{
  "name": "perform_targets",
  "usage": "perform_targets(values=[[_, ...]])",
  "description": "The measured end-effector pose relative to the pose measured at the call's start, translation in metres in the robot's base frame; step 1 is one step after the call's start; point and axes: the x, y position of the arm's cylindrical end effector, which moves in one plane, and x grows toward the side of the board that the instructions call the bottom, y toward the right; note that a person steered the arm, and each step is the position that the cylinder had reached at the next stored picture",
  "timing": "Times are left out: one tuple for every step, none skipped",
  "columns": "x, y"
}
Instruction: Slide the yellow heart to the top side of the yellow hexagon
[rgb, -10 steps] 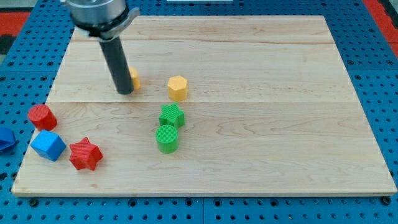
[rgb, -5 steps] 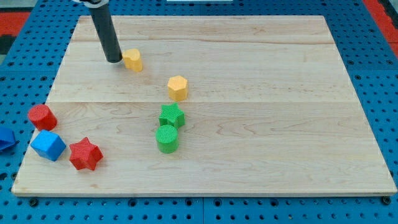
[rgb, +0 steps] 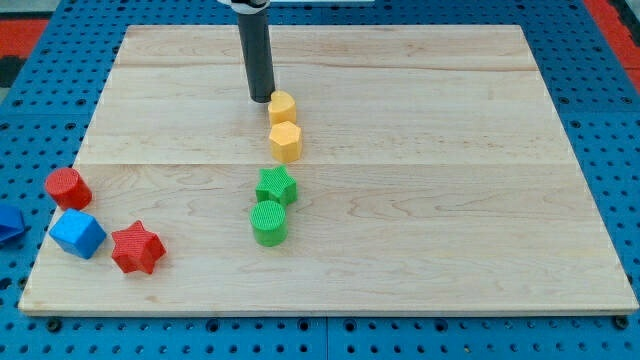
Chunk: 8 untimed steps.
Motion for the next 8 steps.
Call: perform_targets(values=[[-0.002,0.0],[-0.002,0.002],[-0.003,0.006],[-0.011,0.003],[0.001,-0.009],[0.005,-0.031],[0.034,-0.011],[0.035,-0.003]])
